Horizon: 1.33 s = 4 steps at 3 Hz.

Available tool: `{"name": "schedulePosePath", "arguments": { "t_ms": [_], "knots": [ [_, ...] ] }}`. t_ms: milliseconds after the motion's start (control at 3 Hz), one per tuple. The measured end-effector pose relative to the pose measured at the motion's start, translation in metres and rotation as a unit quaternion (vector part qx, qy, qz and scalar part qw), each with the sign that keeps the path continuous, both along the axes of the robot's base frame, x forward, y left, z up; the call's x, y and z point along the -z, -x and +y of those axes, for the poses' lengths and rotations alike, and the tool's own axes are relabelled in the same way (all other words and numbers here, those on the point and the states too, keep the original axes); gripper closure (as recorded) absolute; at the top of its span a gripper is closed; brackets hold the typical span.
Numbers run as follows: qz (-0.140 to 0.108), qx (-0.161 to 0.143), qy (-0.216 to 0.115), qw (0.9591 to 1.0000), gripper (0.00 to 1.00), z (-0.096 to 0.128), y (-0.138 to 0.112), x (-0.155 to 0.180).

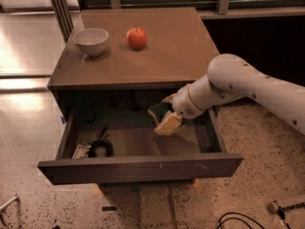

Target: Pick sponge from top drawer and place on counter

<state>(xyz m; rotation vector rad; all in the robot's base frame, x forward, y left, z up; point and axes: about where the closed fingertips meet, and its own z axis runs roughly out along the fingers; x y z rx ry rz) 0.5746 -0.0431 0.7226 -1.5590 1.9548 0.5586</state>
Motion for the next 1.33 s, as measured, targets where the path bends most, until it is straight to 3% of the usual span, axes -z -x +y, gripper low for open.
{"name": "schedulePosePath", "arguments": {
  "t_ms": [333, 667, 1000, 1333],
  "knots": [
    [0.000, 0.000, 0.000, 1.0000, 1.00, 0.000, 0.000, 0.000],
    [0.005, 0.008, 0.003, 1.0000, 1.00, 0.004, 0.003, -0.031],
    [-0.011, 0.012, 0.006, 0.9999, 1.00, 0.015, -0.001, -0.086],
    [-0.011, 0.012, 0.006, 0.9999, 1.00, 0.015, -0.001, -0.086]
  ]
}}
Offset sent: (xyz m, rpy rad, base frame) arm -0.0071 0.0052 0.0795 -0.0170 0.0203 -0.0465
